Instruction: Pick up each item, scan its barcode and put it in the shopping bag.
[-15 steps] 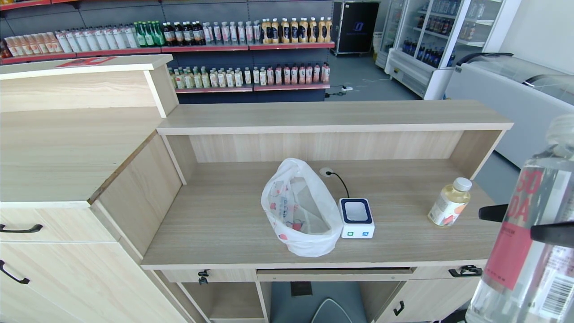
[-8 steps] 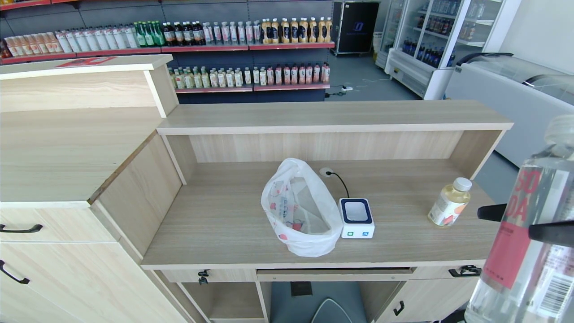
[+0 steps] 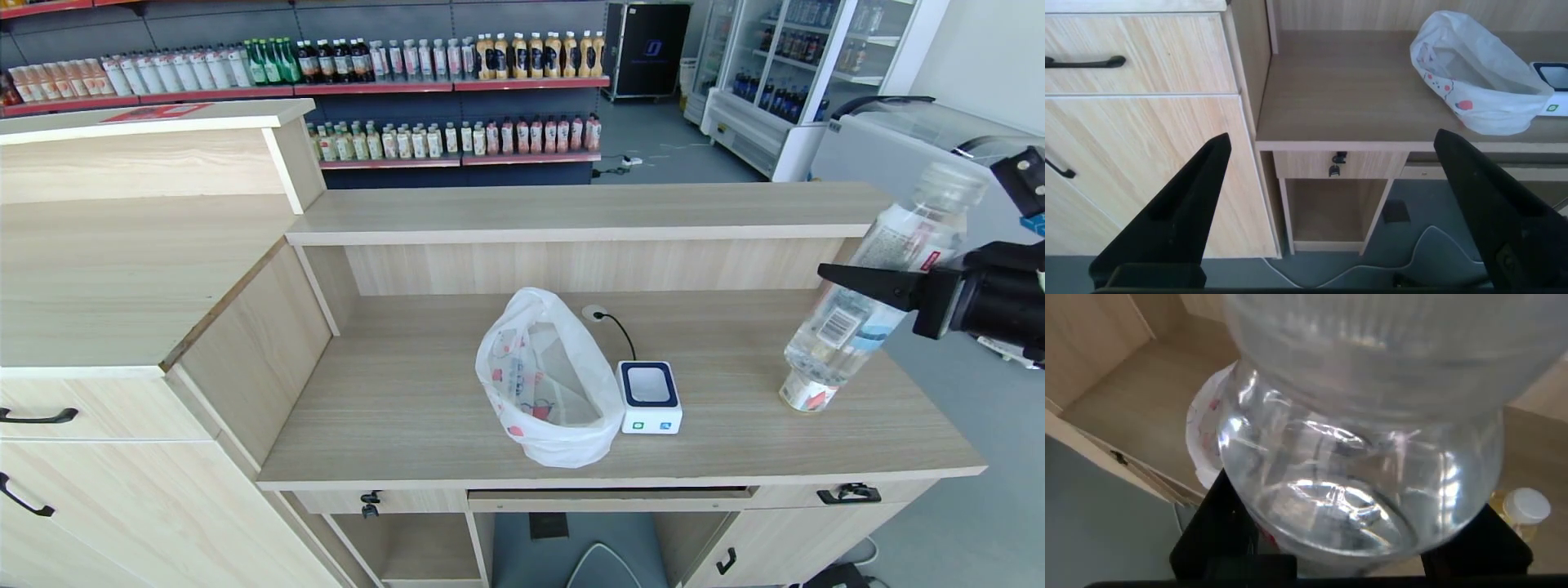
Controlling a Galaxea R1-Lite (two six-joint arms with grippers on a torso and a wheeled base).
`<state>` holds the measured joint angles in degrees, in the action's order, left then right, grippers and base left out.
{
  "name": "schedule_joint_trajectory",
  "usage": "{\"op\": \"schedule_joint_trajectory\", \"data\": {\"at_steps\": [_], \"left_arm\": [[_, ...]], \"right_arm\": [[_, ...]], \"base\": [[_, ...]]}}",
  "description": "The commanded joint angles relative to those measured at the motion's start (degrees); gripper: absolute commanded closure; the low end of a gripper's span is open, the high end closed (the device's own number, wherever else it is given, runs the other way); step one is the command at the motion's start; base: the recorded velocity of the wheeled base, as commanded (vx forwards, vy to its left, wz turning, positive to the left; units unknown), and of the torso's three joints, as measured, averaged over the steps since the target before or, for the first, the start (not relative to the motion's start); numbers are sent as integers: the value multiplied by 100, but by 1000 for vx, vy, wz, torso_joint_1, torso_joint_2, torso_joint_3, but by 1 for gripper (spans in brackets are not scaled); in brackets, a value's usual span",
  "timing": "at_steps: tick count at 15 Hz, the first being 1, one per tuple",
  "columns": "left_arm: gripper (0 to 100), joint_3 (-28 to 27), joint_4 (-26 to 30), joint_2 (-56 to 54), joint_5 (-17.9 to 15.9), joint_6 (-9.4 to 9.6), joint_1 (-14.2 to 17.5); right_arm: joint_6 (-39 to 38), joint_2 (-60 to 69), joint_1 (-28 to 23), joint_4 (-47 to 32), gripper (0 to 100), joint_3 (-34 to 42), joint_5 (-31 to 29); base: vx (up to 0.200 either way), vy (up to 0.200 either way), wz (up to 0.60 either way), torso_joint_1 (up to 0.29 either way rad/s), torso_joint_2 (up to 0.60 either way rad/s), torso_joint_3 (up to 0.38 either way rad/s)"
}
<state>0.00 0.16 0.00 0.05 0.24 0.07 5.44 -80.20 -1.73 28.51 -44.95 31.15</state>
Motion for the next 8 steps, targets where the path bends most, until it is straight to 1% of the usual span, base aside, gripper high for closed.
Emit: {"op": "schedule_joint_trajectory", "data": {"at_steps": [1,2,3,4,6,8], "left_arm": [[0,0,2,9,4,2,1],[0,0,2,9,4,2,1],[0,0,2,9,4,2,1],[0,0,2,9,4,2,1],[0,0,2,9,4,2,1],[0,0,2,9,4,2,1]], "right_arm": [[1003,-716,-574,445,100,346,-267],[1785,-743,-873,436,100,522,-267],[2295,-804,-987,427,100,610,-267],[2664,-892,-1031,445,100,663,-267],[3113,-962,-1163,480,100,680,-285],[4071,-971,-1532,488,100,619,-249]], "base": [[0,0,0,0,0,0],[0,0,0,0,0,0],[0,0,0,0,0,0],[0,0,0,0,0,0],[0,0,0,0,0,0],[0,0,0,0,0,0]]}}
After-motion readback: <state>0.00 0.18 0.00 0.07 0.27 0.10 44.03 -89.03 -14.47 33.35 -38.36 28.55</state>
